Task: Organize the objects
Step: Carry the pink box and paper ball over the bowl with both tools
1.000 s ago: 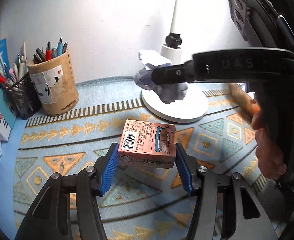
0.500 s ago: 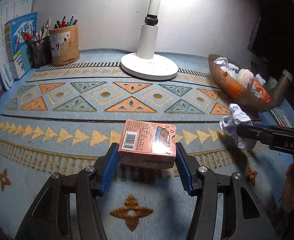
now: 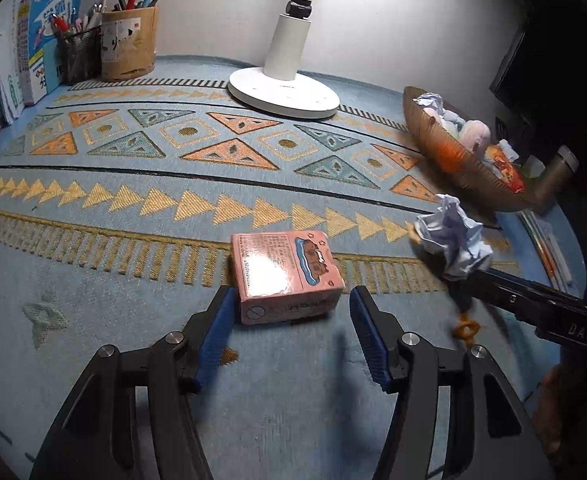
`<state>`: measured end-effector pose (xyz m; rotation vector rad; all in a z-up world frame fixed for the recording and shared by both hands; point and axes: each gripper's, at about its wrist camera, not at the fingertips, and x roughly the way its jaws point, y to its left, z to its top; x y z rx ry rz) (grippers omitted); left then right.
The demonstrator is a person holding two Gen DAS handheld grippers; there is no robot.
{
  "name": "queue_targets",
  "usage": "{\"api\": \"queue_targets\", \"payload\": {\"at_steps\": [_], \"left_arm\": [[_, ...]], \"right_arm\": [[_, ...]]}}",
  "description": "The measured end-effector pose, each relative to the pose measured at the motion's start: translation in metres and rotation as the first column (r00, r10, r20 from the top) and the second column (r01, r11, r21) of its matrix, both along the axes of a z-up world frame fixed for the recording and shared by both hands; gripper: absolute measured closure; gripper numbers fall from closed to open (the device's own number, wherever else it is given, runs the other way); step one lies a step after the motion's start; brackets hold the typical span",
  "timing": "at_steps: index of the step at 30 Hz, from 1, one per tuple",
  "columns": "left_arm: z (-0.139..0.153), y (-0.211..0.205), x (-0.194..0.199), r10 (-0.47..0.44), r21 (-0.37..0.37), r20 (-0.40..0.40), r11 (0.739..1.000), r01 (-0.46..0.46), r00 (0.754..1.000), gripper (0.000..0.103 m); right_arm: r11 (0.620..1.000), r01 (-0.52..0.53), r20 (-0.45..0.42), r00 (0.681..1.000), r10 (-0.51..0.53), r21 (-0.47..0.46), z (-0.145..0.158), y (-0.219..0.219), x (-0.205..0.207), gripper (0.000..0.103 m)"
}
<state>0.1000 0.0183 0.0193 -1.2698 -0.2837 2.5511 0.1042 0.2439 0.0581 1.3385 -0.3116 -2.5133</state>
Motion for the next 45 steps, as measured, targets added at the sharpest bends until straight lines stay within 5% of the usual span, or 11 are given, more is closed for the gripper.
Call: {"api": "queue_targets", "payload": {"at_steps": [5, 10, 14, 22, 26, 30, 33, 45], "left_arm": [[0.006, 0.018, 0.013, -0.205, 0.185, -0.016, 0.961, 0.204, 0.979, 0.046], [0.021, 0.018, 0.02, -0.168, -0.025, -0.085, 0.986, 0.167, 0.982, 0.046], [0.013, 0.015, 0.003, -0.136, -0.088, -0.07, 0.988, 0.13, 0.988, 0.046], [-0.003, 0.029, -0.02, -0.15, -0.102, -0.016, 0.984, 0.148, 0.989, 0.047], [-0.003, 0.032, -0.02, -0.148, -0.125, -0.032, 0.982, 0.143, 0.988, 0.062], [0.0, 0.035, -0.019, -0.144, -0.132, -0.045, 0.982, 0.137, 0.989, 0.063], [0.005, 0.04, -0.018, -0.14, -0.141, -0.062, 0.981, 0.13, 0.988, 0.064], [0.062, 0.076, -0.031, -0.207, -0.144, -0.191, 0.973, 0.181, 0.96, 0.066]], "right_arm": [[1.0, -0.001, -0.011, 1.0, 0.001, -0.005, 0.001, 0.007, 0.008, 0.039], [1.0, 0.01, -0.044, 0.999, -0.01, 0.012, 0.008, 0.014, 0.009, 0.039], [0.999, 0.034, -0.051, 0.998, -0.032, 0.04, 0.007, 0.018, 0.003, 0.039], [0.998, 0.022, -0.02, 1.0, -0.021, 0.059, -0.004, 0.003, -0.02, 0.038], [0.995, 0.011, -0.038, 0.999, -0.007, 0.098, -0.005, -0.003, -0.021, 0.038], [0.986, -0.01, -0.04, 0.999, 0.017, 0.167, -0.006, -0.01, -0.019, 0.062], [0.988, -0.025, -0.049, 0.998, 0.033, 0.154, -0.003, -0.01, -0.016, 0.065], [1.0, 0.004, -0.212, 0.977, 0.001, 0.023, 0.072, 0.019, 0.008, 0.065]]}}
